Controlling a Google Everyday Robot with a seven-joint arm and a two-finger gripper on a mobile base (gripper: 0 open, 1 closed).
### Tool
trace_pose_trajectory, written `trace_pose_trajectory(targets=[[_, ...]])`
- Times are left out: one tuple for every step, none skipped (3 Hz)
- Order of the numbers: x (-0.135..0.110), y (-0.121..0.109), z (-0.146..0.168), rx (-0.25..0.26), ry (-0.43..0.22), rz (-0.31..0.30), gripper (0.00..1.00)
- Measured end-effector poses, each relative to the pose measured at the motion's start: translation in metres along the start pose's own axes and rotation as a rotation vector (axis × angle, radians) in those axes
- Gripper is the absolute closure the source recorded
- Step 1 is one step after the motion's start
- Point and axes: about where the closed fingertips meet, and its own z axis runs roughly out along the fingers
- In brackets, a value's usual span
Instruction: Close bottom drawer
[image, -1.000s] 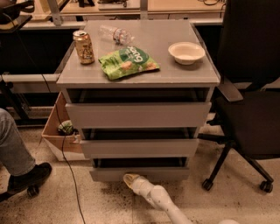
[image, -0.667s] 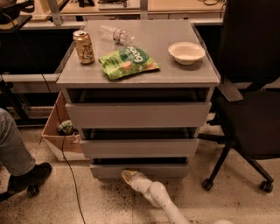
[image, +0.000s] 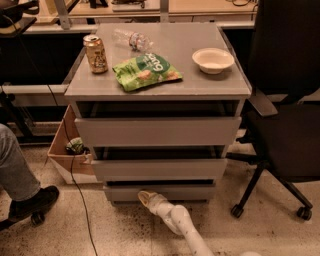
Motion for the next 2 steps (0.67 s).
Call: trace_pose_trajectory(targets=[[0.0, 0.0, -0.001, 0.002, 0.001, -0.001, 1.0], [0.013, 0.007, -0.022, -0.019, 0.051, 0.012, 1.0]])
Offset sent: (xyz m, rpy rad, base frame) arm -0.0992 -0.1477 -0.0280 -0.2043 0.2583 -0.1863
